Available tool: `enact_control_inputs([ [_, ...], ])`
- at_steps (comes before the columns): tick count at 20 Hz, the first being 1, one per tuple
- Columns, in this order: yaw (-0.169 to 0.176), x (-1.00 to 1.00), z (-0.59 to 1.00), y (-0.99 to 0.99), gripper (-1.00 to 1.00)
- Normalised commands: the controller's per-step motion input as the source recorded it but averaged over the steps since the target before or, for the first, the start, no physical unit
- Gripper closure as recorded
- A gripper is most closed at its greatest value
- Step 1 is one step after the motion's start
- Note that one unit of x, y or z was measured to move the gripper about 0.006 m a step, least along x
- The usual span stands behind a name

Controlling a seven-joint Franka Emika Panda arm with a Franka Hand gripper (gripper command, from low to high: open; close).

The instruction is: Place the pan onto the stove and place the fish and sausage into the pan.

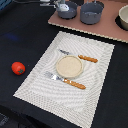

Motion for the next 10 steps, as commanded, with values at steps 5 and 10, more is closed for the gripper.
enact_control_inputs([
  [5, 0.000, 0.20, -0.02, 0.82, 1.00],
  [10, 0.000, 0.01, -0.18, 0.53, 1.00],
])
